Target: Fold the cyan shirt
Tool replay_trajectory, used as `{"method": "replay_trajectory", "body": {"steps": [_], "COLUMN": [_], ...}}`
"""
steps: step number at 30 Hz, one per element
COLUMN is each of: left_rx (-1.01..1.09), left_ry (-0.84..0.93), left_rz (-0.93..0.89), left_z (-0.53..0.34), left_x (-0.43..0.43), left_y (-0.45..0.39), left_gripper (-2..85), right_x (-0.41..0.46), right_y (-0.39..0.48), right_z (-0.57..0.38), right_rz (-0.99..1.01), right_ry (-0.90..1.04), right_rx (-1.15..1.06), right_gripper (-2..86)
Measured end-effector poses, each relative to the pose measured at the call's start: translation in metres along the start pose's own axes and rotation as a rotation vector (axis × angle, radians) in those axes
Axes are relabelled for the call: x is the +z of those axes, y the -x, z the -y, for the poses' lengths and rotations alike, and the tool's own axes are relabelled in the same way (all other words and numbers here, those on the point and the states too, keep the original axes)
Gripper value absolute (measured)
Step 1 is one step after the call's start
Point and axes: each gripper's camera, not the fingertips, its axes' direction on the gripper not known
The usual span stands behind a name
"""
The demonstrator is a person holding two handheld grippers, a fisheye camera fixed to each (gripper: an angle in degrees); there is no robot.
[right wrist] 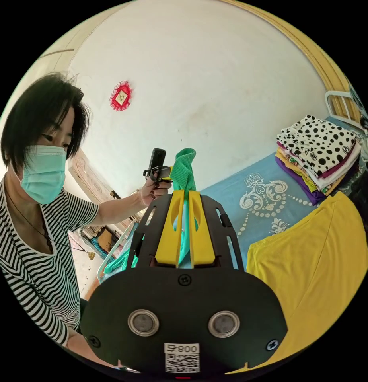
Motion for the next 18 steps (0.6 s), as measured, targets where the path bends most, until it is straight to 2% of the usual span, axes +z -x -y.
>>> {"method": "replay_trajectory", "body": {"steps": [3,8,14,18], "left_rx": [0.031,0.013,-0.056,-0.165], "left_ry": [0.018,0.0,-0.08,-0.127], "left_rz": [-0.014,-0.004,0.07,0.163], "left_z": [-0.01,-0.055,-0.143,-0.223], "left_x": [-0.013,-0.062,-0.153,-0.218], "left_y": [-0.023,-0.065,-0.135,-0.186], "left_gripper": [2.2,2.1,2.1,2.1], "right_x": [0.0,0.033,0.11,0.183], "right_y": [0.025,0.065,0.129,0.192], "right_z": [-0.003,-0.018,-0.03,-0.045], "right_rz": [-0.025,0.071,0.296,0.433], "right_ry": [-0.003,-0.001,0.061,0.171], "right_rx": [-0.01,-0.01,-0.023,-0.058], "right_gripper": [2.0,2.0,1.9,1.8]}}
